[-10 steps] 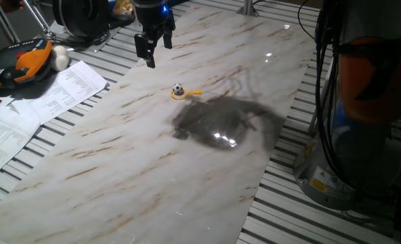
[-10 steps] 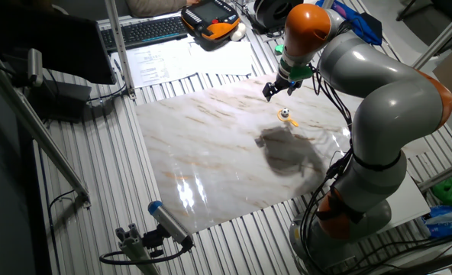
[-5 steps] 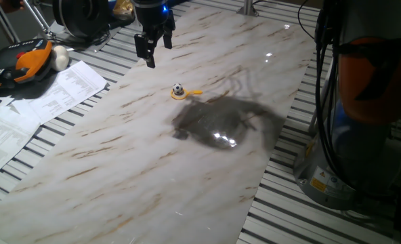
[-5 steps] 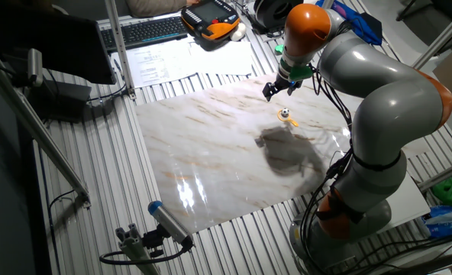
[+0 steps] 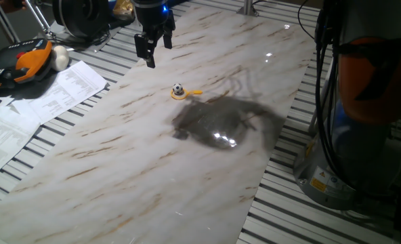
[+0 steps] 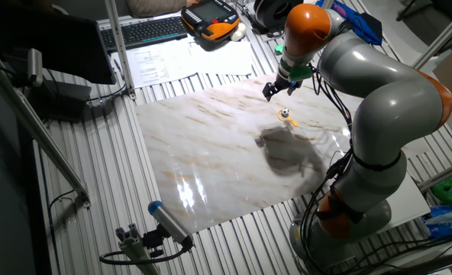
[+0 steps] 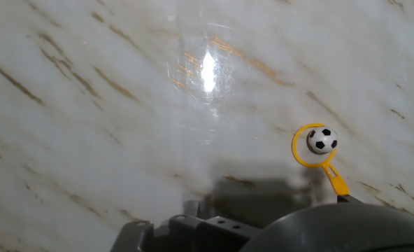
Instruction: Remove the bubble ring from the ball
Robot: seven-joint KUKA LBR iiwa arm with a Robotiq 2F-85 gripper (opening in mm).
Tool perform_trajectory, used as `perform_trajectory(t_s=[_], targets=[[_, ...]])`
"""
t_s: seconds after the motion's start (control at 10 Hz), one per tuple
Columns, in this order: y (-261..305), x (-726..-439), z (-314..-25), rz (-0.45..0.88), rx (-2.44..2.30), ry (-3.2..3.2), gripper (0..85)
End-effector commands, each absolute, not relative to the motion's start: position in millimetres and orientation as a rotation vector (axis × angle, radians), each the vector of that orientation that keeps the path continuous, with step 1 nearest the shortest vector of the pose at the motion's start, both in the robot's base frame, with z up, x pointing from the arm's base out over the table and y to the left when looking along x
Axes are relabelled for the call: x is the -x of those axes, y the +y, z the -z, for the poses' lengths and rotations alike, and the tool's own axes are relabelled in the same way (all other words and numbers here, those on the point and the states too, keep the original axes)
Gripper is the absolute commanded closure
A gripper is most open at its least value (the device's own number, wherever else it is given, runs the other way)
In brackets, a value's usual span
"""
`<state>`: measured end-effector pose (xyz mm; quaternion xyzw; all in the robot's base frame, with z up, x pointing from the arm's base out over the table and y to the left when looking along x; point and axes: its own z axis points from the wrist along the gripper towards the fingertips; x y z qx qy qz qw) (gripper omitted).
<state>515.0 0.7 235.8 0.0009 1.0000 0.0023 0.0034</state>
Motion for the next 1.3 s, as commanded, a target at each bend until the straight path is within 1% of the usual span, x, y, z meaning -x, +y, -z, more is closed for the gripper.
perform_trajectory(t_s=[0.0,0.4,0.8,1.0,1.2], targets=[[1,-515,-237,-0.061,-0.200,3.100,85.0],[0,-514,-241,-0.056,-0.203,3.106,85.0],[-9,-512,-237,-0.051,-0.171,3.104,85.0],[-20,-510,-233,-0.019,-0.109,3.095,85.0],[-36,-509,-227,-0.047,-0.083,3.093,85.0]])
